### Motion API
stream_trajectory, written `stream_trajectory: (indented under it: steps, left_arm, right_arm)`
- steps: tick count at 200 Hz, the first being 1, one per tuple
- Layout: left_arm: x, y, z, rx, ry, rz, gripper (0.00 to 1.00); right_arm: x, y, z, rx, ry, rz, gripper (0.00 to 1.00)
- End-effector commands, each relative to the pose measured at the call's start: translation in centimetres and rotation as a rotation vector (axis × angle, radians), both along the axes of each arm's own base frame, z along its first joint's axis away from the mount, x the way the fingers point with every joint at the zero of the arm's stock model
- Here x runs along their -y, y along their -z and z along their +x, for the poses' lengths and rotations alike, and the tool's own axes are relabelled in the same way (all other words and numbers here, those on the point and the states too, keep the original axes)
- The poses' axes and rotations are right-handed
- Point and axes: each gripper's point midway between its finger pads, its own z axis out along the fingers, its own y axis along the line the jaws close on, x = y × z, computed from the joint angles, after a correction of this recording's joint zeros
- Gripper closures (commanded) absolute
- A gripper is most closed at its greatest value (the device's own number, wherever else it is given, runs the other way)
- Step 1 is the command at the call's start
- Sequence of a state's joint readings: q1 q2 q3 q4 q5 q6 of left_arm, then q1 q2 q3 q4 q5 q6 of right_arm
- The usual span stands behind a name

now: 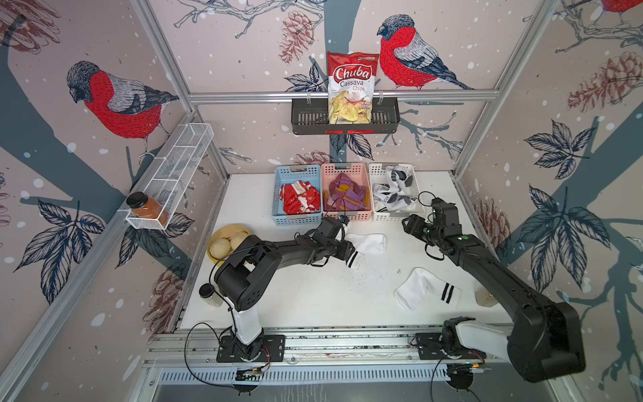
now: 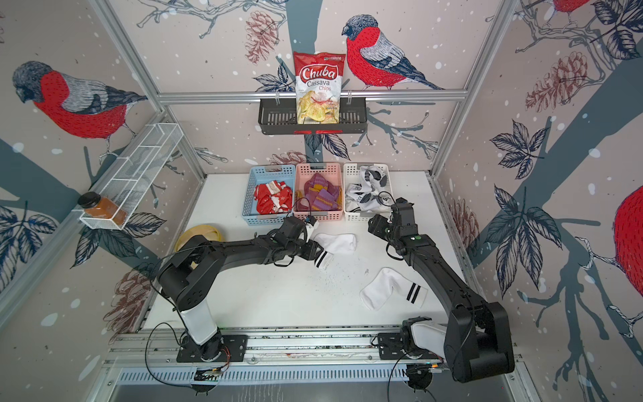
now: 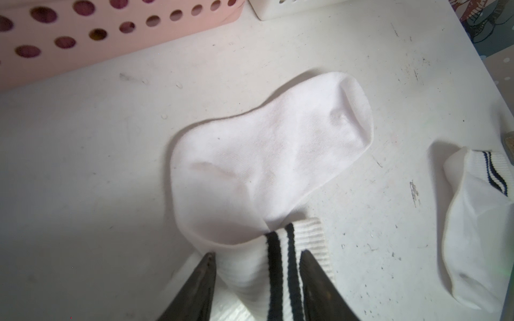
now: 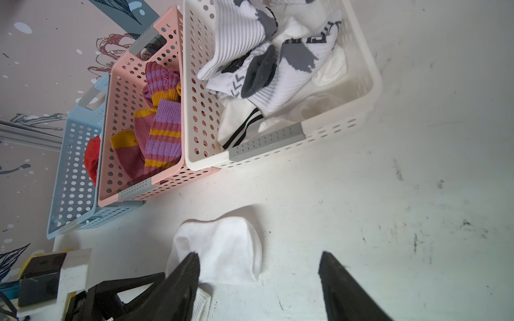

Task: Sort the socks into the basket by color
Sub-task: Pick up the sock at the center of the board.

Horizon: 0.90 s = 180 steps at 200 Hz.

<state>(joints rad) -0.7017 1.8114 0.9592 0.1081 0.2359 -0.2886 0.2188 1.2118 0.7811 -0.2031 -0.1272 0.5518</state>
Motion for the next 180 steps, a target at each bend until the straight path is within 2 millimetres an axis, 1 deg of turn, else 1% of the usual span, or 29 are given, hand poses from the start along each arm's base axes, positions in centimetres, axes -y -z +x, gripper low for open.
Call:
stream_trajectory:
  steps: [1, 25, 51, 70, 82, 105, 125, 153, 180]
  left_arm:
    - [0.0, 0.5, 0.3, -0.012, -0.015, 0.022, 0.52]
    - [0.1, 1.0, 0.2, -0.021, -0.008, 0.027, 0.64]
    - [0.3, 0.9, 0.2, -0.018, -0.001, 0.015, 0.79]
    - [0.4, 0.5, 0.2, -0.005, 0.008, 0.006, 0.90]
    - [0.4, 0.3, 0.1, 0.011, 0.011, -0.004, 0.94]
    - [0.5, -0.1, 0.2, 0.028, 0.008, -0.028, 1.00]
    - [0.8, -0.3, 0.0, 0.027, 0.026, -0.048, 1.00]
    - [1.4, -1.3, -0.1, 0.039, 0.054, -0.076, 1.00]
    - [1.5, -2.3, -0.1, 0.056, 0.057, -0.094, 1.00]
  right_arm:
    - [0.6, -0.2, 0.0, 0.003, 0.024, -0.013, 0.29]
    - [0.9, 0.1, -0.3, -0.010, 0.032, -0.021, 0.29]
    - [1.6, 0.4, -0.8, -0.023, 0.050, -0.026, 0.29]
    - [2.2, 0.1, -1.0, -0.009, 0.069, -0.018, 0.28]
    - [2.6, -0.1, -1.1, 0.001, 0.077, -0.011, 0.28]
    - [3.3, -0.6, -0.9, 0.007, 0.096, -0.008, 0.28]
    - [3.8, -1.2, -0.8, -0.007, 0.113, -0.024, 0.28]
    - [4.2, -1.8, -0.6, -0.001, 0.138, -0.025, 0.28]
    - [3.9, -2.0, -0.5, 0.007, 0.136, 0.000, 0.28]
